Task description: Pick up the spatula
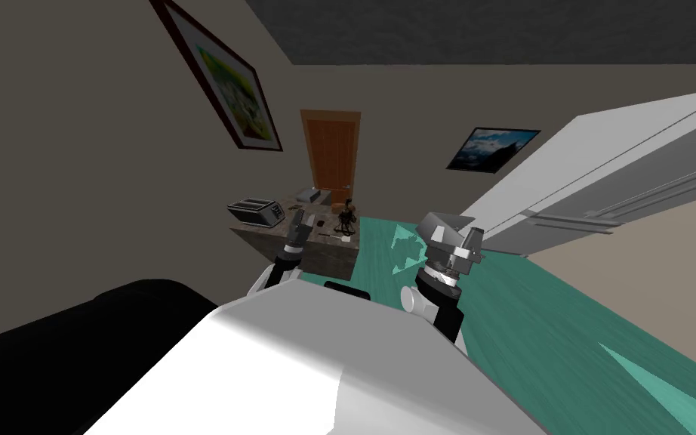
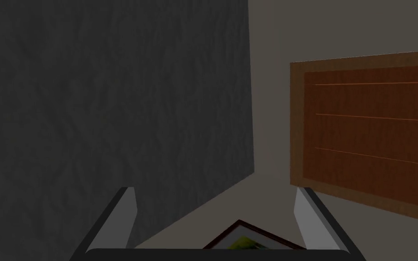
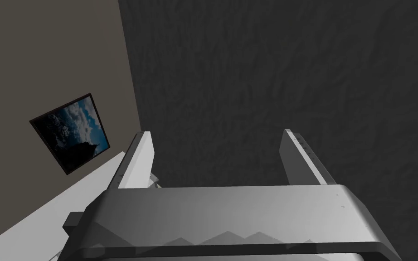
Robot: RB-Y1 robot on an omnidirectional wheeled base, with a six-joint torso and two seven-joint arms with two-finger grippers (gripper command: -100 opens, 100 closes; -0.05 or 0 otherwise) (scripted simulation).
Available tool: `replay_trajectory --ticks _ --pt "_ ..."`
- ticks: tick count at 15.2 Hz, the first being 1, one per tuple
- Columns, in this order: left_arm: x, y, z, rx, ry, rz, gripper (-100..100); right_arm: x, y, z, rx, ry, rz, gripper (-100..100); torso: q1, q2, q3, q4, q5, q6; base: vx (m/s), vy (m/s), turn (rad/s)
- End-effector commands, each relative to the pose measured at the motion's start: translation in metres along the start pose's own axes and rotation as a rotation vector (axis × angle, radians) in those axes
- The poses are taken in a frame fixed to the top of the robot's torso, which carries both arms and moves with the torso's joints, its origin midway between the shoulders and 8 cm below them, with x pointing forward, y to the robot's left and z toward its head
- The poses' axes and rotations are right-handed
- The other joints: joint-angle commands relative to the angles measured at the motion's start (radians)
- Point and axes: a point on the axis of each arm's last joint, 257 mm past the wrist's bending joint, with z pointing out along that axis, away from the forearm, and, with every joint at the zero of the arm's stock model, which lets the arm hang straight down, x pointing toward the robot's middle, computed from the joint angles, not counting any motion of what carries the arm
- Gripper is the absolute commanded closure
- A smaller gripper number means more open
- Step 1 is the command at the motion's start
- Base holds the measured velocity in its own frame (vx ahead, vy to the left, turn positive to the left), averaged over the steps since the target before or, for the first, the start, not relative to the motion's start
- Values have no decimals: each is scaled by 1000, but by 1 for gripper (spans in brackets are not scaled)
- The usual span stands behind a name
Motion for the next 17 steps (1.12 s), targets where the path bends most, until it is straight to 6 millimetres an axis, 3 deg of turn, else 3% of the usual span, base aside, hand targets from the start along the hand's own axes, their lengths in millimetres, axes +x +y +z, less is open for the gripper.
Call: replay_trajectory --ticks 1,4,6,7,10,11,12,14,15,17 --pt "1 20 -14 -52 27 -3 -100 0 0 0 0 0 0 0 0 0 0 0 0 0 27 -149 -59" --pt "-1 50 -42 -149 70 -9 -100 0 0 0 0 0 0 0 -2 -1 0 0 0 0 17 -166 -64" --pt "-1 57 -47 -166 69 -10 -100 0 0 0 0 0 0 0 -2 -1 0 0 -1 0 12 -132 -31" --pt "-4 71 -64 -219 87 -14 -100 0 0 0 0 0 0 0 0 0 0 0 0 0 2 -117 -65" --pt "-8 93 -88 -295 101 -20 -100 0 0 0 0 0 0 0 0 0 0 0 0 0 21 -141 -73" --pt "-9 95 -90 -300 100 -20 -100 0 0 0 0 0 0 0 -1 -1 0 0 0 0 33 -114 -22" --pt "-13 107 -110 -355 114 -27 -100 0 0 0 0 0 0 0 1 -1 -1 0 0 0 41 -137 -66" --pt "-14 113 -116 -374 112 -27 -100 0 0 0 0 0 0 0 0 -2 -1 0 0 0 38 -111 -38" --pt "-20 125 -139 -435 122 -35 -100 0 0 0 0 0 0 0 2 -2 -1 0 0 0 50 -99 -83" --pt "-21 130 -145 -451 119 -35 -100 0 0 0 0 0 0 0 2 -2 -1 -1 0 0 43 -102 -51"
